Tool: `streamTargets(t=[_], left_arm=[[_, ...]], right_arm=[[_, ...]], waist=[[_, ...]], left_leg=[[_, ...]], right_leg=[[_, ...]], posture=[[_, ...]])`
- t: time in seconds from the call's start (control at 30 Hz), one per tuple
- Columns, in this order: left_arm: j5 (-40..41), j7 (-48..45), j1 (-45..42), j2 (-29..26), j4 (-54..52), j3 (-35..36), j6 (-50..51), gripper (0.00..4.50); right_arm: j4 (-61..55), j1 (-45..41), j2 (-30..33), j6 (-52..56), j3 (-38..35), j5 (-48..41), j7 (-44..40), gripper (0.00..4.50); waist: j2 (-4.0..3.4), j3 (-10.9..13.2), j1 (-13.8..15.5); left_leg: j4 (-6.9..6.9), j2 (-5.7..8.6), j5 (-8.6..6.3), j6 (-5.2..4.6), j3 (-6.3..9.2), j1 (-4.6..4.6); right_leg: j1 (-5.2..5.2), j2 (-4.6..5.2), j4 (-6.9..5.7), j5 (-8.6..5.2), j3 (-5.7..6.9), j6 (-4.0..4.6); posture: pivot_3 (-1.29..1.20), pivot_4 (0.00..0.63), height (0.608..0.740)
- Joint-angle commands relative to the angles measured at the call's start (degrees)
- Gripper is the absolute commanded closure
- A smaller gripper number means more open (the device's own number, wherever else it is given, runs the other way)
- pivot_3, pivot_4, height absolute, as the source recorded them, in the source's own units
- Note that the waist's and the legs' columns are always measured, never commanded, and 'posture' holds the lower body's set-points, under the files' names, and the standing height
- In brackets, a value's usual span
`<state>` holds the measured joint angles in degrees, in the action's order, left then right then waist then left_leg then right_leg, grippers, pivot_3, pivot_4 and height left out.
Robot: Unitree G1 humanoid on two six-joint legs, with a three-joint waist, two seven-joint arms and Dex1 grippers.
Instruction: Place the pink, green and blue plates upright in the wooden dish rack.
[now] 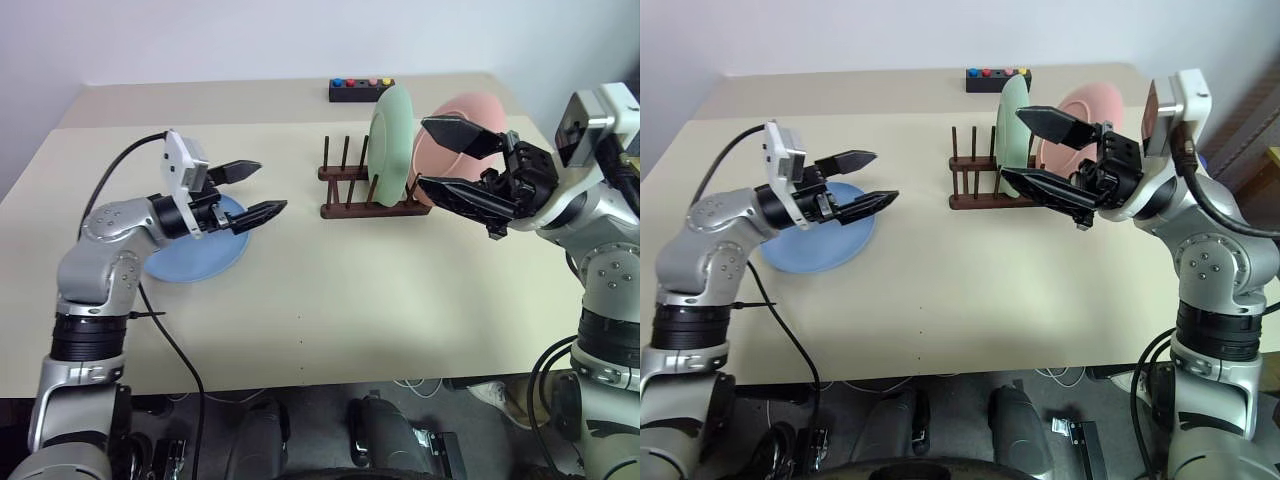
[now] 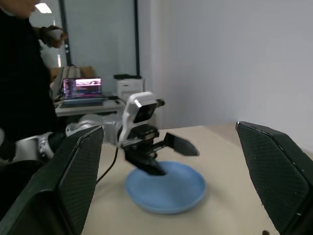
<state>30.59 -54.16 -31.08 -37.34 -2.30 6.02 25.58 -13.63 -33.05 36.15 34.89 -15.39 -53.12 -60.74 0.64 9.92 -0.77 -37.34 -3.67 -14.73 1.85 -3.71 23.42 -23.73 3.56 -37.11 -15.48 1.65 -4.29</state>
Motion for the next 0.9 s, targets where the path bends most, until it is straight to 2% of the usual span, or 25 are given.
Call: streamTargets(t=[0.03, 0.23, 0.37, 0.53, 0.6, 0.73, 0.9], left_arm=[[-2.38, 2.48, 1.16, -1.74, 0.46, 2.67, -1.32, 0.00], [-3.21, 5.24, 2.98, -8.85, 0.71, 6.94, 4.43, 0.00], [-5.95, 7.64, 1.92, -14.78, 5.53, 8.00, 9.40, 0.00], [-7.33, 12.69, 0.11, -15.19, 11.49, 8.23, 15.28, 0.00], [-7.11, 15.29, -2.11, -15.28, 14.95, 8.34, 21.17, 0.00], [-8.56, 14.54, -5.46, -17.43, 21.44, 6.55, 24.99, 0.00], [-13.12, 7.32, -18.74, -20.22, 35.67, -2.28, 28.91, 0.00]], right_arm=[[0.09, 1.14, 0.42, -2.71, 1.57, 2.54, -1.60, 0.07], [1.75, 2.10, -0.34, -4.19, 2.71, 3.65, -2.22, 0.07], [2.88, 2.05, -0.29, -5.23, 3.40, 4.84, -3.05, 0.07], [3.13, 2.21, -0.59, -5.52, 3.75, 5.28, -3.08, 0.07], [3.27, 2.29, -0.48, -5.56, 3.92, 5.57, -3.15, 0.07], [3.44, 2.03, -0.43, -5.24, 4.03, 5.50, -2.97, 0.07], [3.66, 2.34, -0.82, -5.61, 4.40, 6.01, -2.65, 0.07]], waist=[[0.00, 0.00, 0.08], [0.08, 0.05, 0.09], [0.09, 0.05, 0.09], [0.10, 0.05, 0.13], [0.12, 0.05, 0.22], [0.15, 0.06, 0.16], [0.27, 0.06, 0.19]], left_leg=[[0.00, 0.00, 0.00, 0.00, 0.00, 0.00], [0.01, -0.01, 0.00, 0.00, -0.01, 0.02], [0.01, -0.01, 0.00, 0.00, -0.01, 0.01], [0.01, -0.01, 0.00, 0.00, -0.02, 0.01], [0.00, -0.01, 0.00, 0.00, -0.03, 0.02], [0.00, -0.01, 0.00, 0.00, -0.02, 0.02], [-0.01, 0.00, 0.01, 0.02, -0.01, 0.02]], right_leg=[[0.00, 0.00, 0.00, 0.00, 0.00, 0.00], [-0.02, 0.01, 0.00, 0.00, 0.00, 0.00], [-0.02, 0.01, 0.00, 0.00, 0.01, 0.00], [-0.02, 0.01, -0.01, 0.00, 0.02, 0.00], [-0.02, 0.02, -0.01, 0.00, 0.02, 0.00], [-0.03, 0.01, -0.02, 0.00, 0.04, 0.00], [-0.05, -0.02, -0.08, 0.00, 0.07, 0.00]], posture=[[0.00, 0.150, 0.740], [0.00, 0.150, 0.740], [0.00, 0.150, 0.740], [0.00, 0.150, 0.740], [0.00, 0.150, 0.740], [0.00, 0.150, 0.740], [0.00, 0.150, 0.740]])
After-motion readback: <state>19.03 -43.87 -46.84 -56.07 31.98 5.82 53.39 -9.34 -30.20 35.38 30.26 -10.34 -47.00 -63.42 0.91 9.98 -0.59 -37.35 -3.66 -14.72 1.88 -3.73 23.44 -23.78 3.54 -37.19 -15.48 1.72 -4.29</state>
